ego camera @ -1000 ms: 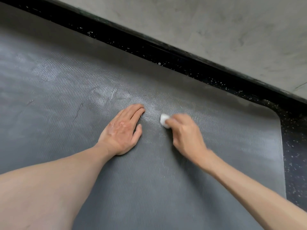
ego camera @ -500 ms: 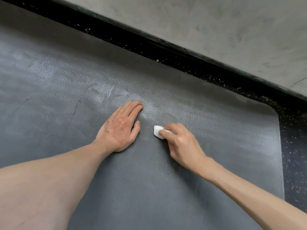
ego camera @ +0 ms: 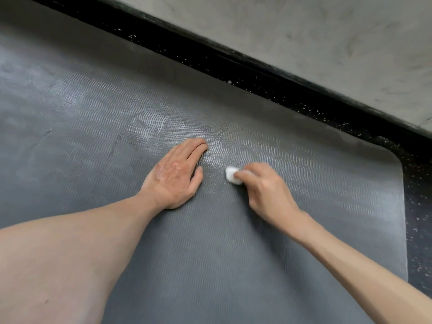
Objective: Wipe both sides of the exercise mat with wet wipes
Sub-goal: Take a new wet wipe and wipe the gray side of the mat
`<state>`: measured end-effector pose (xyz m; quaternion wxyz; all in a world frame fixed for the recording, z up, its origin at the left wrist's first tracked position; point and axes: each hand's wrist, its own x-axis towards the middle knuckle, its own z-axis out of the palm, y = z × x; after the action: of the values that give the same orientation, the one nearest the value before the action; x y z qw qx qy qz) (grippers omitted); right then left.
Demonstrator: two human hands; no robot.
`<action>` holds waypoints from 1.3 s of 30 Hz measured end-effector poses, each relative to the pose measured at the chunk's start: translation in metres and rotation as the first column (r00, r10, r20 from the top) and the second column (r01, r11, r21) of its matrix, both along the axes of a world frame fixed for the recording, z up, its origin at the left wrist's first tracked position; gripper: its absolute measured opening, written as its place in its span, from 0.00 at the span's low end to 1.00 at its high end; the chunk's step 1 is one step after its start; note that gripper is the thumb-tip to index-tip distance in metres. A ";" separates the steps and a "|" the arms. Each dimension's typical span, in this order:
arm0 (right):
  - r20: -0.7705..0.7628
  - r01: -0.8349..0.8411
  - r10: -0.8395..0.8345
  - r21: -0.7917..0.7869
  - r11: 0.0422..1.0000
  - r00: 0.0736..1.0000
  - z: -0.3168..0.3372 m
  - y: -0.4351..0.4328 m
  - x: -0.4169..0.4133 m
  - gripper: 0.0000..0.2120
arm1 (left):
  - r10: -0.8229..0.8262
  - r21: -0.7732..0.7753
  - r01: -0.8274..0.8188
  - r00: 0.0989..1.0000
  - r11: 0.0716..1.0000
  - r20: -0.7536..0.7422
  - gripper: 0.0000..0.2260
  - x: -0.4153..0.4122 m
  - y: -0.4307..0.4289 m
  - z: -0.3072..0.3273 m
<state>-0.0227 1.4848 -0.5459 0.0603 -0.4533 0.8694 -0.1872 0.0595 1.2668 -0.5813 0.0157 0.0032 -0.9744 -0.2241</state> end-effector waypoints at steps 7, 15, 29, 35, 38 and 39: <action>-0.017 0.023 -0.025 -0.075 0.997 1.000 -0.004 0.006 0.038 0.15 | 0.002 -0.003 -0.002 1.000 1.000 0.005 0.24 -0.001 -0.001 0.000; -0.012 0.141 -0.141 -0.027 0.990 0.990 -0.004 -0.007 0.009 0.14 | -0.005 -0.023 0.005 1.000 1.000 0.021 0.27 -0.001 -0.002 -0.001; -0.042 0.133 -0.135 -0.051 0.990 0.990 -0.004 -0.008 0.021 0.13 | -0.004 -0.019 0.004 1.000 1.000 0.004 0.28 0.000 -0.002 -0.002; 0.191 -0.286 0.274 0.035 0.958 0.942 0.010 0.031 0.106 0.16 | -0.006 -0.020 0.006 1.000 1.000 0.008 0.28 -0.001 -0.002 -0.004; 0.122 -0.176 0.171 0.029 0.984 0.978 0.004 0.017 0.081 0.14 | -0.006 -0.017 0.007 1.000 1.000 0.013 0.28 0.000 -0.002 -0.005; 0.088 -0.111 0.109 0.016 0.994 0.990 0.002 0.011 0.076 0.13 | -0.005 -0.020 0.005 1.000 1.000 0.013 0.28 -0.001 -0.002 -0.004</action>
<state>0.0529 1.4963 -0.5442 0.1133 -0.4911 0.8417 -0.1939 0.0590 1.2647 -0.5857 0.0088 0.0019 -0.9767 -0.2146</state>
